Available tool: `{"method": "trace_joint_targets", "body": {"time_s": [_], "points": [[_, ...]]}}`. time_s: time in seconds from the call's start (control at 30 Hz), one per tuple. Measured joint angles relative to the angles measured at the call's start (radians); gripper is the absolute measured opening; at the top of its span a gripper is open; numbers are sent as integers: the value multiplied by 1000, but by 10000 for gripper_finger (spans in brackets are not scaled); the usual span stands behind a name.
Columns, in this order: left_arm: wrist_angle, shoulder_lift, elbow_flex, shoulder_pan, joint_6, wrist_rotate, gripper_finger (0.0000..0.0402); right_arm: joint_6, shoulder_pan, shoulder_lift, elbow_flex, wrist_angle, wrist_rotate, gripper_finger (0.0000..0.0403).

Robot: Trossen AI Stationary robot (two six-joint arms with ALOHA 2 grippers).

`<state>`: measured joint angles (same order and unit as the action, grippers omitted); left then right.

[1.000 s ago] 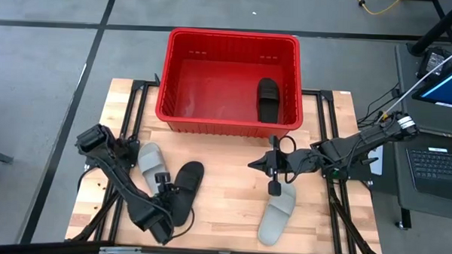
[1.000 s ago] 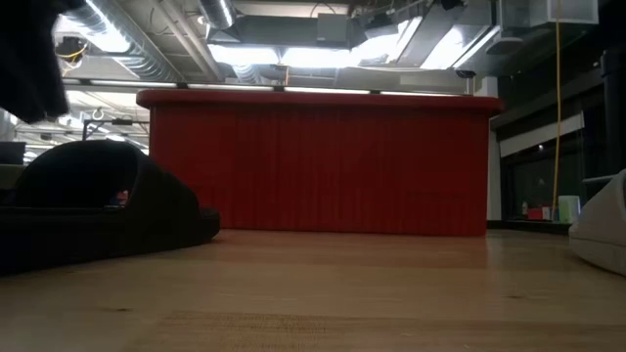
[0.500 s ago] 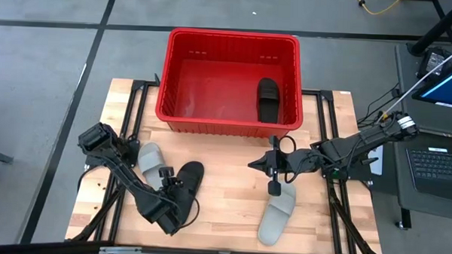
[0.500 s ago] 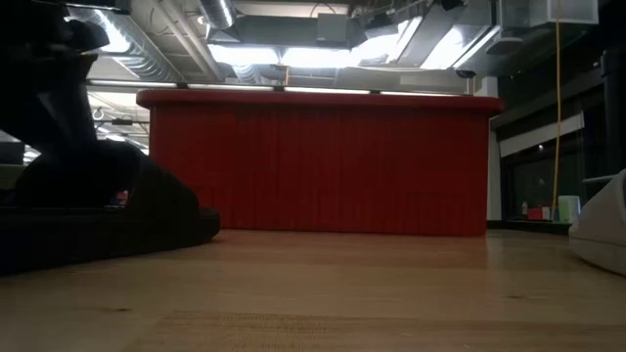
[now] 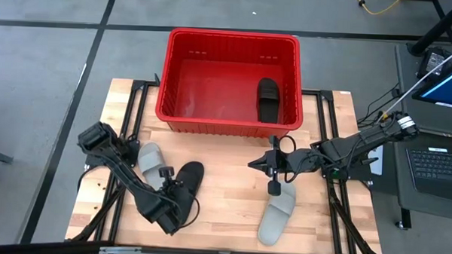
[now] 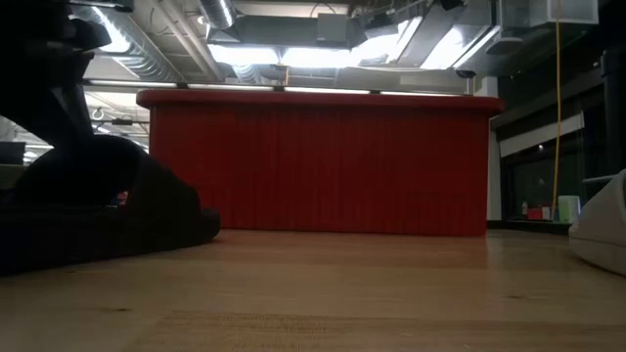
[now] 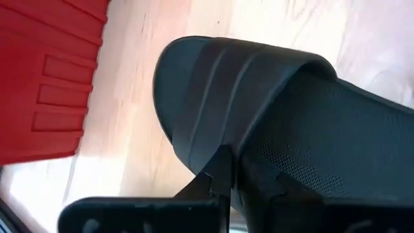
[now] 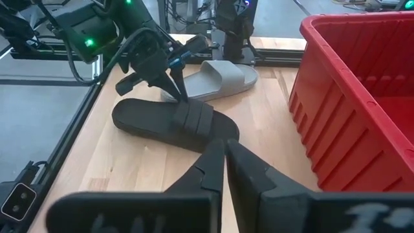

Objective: Pick and place slides into bin
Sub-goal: Put the black slide into the red bin

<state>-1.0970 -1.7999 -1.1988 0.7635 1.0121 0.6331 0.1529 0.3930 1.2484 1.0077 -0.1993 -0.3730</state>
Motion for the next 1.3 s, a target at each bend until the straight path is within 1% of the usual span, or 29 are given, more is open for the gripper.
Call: {"method": "trace_joint_targets", "body": {"time_s": [0.07,0.2,0.37,0.43,0.53,0.7,0.87,0.97,1.13,1.2,1.3], "points": [[0,17,0,-1,23,20,10,2,0,0,0,0,0,22],[-2,69,0,-1,57,25,7,6,0,0,0,0,0,23],[-6,144,-4,-1,66,53,6,26,0,0,0,0,0,23],[-6,172,-13,-1,66,87,6,27,0,0,0,0,0,23],[-7,215,-30,-1,49,169,5,29,0,0,0,0,0,23],[-13,256,-68,-19,-42,254,4,28,0,0,0,11,0,23],[-33,266,-131,-78,-138,268,4,27,-4,0,0,50,0,23],[-33,266,-180,-111,-203,296,4,26,-5,0,0,87,0,23],[-30,266,-270,-147,-358,381,4,17,-5,0,0,129,0,23],[-31,266,-308,-156,-420,427,4,-13,-5,0,0,156,0,23],[-33,266,-355,-172,-480,500,4,-66,-5,0,0,240,0,23]]}}
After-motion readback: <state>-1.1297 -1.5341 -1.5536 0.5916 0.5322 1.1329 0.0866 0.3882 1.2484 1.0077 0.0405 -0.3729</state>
